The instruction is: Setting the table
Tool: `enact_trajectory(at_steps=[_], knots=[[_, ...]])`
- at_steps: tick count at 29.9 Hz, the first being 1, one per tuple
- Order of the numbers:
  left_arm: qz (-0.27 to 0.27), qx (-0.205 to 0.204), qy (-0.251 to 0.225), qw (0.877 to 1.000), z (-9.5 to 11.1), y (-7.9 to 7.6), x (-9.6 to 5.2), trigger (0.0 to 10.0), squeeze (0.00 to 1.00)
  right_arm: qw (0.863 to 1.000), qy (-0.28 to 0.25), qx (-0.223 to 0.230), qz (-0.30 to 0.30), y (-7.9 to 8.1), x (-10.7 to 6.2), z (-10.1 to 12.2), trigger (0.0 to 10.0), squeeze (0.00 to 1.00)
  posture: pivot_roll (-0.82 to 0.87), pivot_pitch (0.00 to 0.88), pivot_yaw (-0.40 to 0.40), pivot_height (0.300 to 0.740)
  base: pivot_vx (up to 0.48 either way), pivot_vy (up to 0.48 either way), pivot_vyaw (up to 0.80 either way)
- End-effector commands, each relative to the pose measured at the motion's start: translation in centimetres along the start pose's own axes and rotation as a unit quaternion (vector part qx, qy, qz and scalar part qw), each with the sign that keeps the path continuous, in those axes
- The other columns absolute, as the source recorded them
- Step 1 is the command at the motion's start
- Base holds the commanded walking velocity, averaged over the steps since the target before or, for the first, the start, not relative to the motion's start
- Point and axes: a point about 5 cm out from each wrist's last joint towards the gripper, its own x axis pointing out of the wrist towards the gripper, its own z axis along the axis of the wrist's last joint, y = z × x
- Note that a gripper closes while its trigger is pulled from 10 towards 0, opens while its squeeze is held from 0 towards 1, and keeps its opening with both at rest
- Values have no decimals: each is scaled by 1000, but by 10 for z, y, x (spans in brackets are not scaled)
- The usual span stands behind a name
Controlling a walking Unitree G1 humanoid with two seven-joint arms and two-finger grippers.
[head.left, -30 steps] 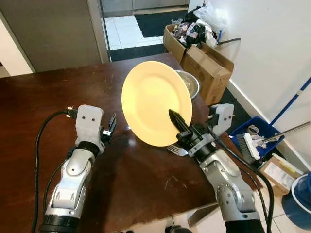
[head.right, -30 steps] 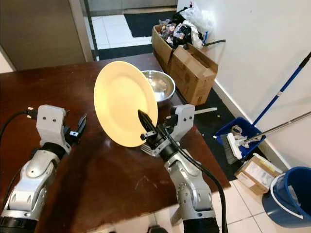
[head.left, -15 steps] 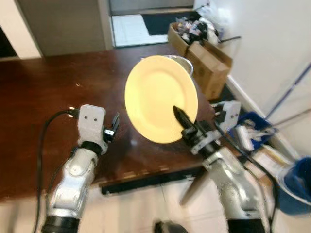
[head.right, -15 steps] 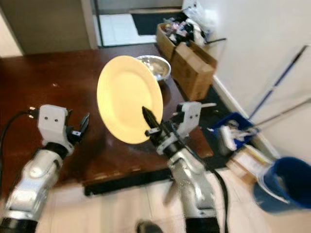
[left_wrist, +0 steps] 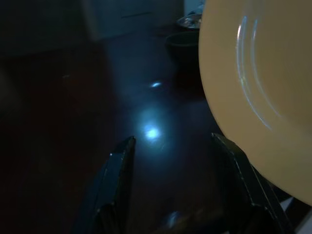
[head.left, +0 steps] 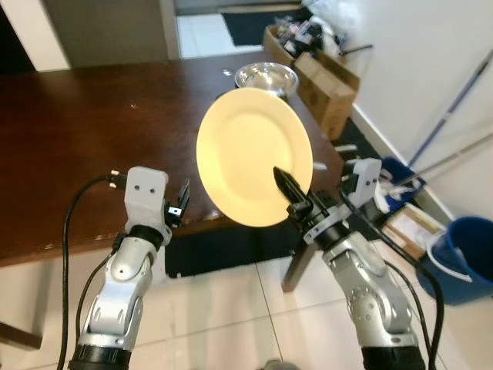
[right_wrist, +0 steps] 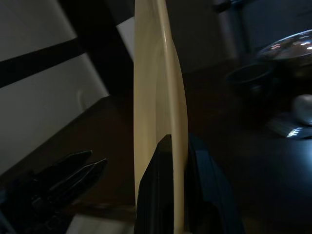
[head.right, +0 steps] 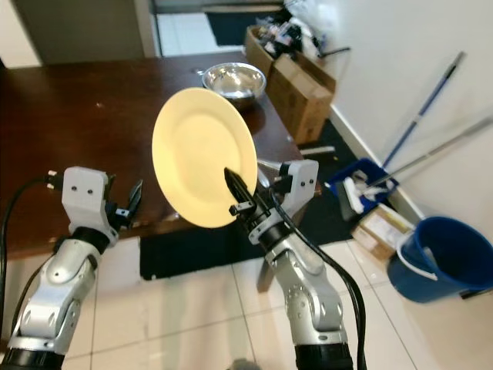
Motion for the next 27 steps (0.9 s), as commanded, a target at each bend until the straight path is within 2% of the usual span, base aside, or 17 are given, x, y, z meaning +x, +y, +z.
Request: enact_trajectory(at_steps=[1,13,27], knots=[[3,3,12,1000,-5,1,-3,10000,0,1000,-1,7,12,5,1,-1,10000,0,-118,0,47,740,-379,0,0],[3,2,13,1000,-5,1,-3,10000,0,1000,1,6,14,4,1,-1,10000,0,-118,0,46,740,-353,0,0],[-6,-4,17,1000,-4,-3,0,10000,0,1000,0,8,15,4,2,0,10000,0,-121,0,48,740,0,0,0]])
